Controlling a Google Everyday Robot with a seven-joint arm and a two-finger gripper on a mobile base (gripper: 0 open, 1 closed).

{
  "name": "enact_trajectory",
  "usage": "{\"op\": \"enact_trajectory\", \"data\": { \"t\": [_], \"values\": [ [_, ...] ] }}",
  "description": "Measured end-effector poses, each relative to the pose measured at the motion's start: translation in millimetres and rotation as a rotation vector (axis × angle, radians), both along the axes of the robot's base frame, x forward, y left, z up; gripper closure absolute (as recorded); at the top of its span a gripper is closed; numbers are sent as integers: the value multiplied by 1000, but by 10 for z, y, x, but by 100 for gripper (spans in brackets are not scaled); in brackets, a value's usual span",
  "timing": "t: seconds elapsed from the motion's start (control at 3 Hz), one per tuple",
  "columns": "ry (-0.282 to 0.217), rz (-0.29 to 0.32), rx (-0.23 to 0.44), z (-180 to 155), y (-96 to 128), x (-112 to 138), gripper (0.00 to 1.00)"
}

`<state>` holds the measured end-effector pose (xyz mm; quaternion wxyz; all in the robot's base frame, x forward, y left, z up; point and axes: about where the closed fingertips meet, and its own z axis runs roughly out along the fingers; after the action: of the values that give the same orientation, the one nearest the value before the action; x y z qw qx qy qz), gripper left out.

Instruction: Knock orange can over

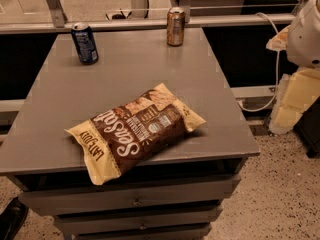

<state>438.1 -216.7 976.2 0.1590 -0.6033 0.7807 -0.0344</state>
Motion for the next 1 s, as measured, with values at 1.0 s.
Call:
{"op": "enact_trajectory", "data": {
  "t": [1.0],
  "values": [
    [-103, 0, 130, -208, 142, 924, 0]
  ]
}}
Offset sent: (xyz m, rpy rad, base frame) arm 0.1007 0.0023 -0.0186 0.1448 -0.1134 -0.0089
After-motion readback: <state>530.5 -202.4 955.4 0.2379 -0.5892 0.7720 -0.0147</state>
